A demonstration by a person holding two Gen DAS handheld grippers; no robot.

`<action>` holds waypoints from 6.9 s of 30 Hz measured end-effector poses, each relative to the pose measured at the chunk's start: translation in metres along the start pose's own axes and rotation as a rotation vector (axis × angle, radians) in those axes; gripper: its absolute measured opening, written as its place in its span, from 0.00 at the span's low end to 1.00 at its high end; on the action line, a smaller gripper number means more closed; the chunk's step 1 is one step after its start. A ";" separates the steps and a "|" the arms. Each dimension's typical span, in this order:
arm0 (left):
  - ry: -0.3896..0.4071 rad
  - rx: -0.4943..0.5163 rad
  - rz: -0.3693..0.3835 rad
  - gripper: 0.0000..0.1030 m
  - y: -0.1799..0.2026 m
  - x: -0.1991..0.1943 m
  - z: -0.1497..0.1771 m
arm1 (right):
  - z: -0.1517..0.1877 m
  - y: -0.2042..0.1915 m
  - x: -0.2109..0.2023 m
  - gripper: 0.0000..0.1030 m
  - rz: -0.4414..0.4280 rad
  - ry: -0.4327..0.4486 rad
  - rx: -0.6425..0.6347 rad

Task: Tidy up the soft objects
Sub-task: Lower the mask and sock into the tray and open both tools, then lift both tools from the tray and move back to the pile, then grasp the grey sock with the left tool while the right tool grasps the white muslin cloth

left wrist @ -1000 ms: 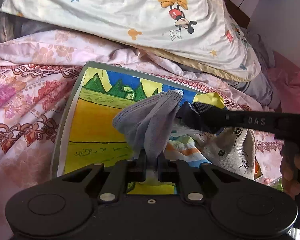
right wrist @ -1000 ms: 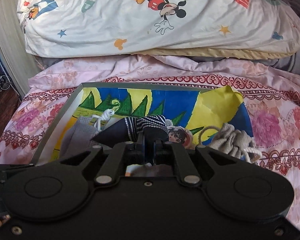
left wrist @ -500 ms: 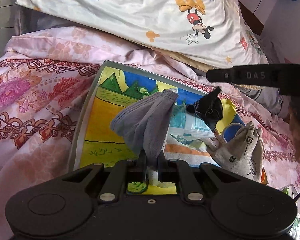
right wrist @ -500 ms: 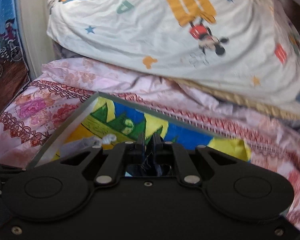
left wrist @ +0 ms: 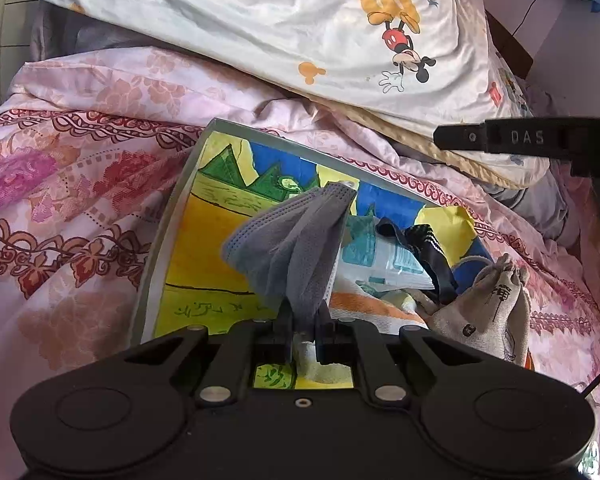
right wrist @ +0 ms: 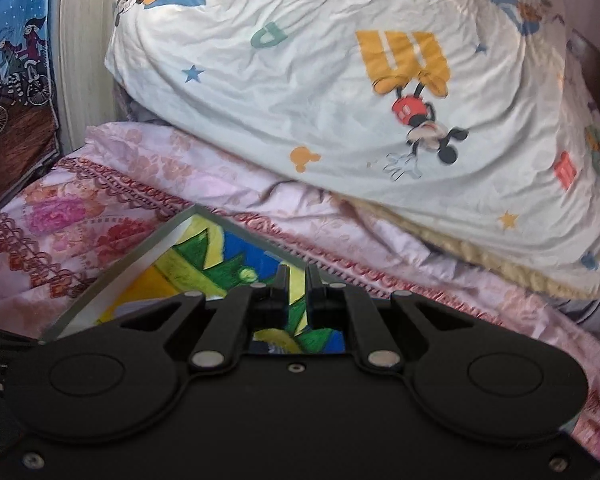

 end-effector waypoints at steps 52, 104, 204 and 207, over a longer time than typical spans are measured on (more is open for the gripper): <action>0.258 0.063 -0.063 0.99 0.057 -0.171 0.122 | 0.265 0.054 -0.301 0.99 0.073 0.241 0.441; 0.140 0.291 -0.122 0.99 0.083 -0.177 0.194 | 0.375 0.005 -0.288 0.99 0.219 -0.083 0.469; 0.028 0.146 0.148 0.03 0.079 -0.082 0.116 | 0.359 0.000 -0.226 0.12 0.228 0.010 0.299; 0.048 0.140 0.153 0.03 0.079 -0.089 0.116 | 0.359 0.001 -0.227 0.07 0.220 0.012 0.303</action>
Point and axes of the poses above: each gripper's, at about its wrist camera, not at the fingertips, and x roughly the way its jaws point, y to its right, z to its underside, the point moved 3 cm from there along x, roughly the way its jaws point, and after that the axes turned 11 degrees about x, right-handed, at the moved point
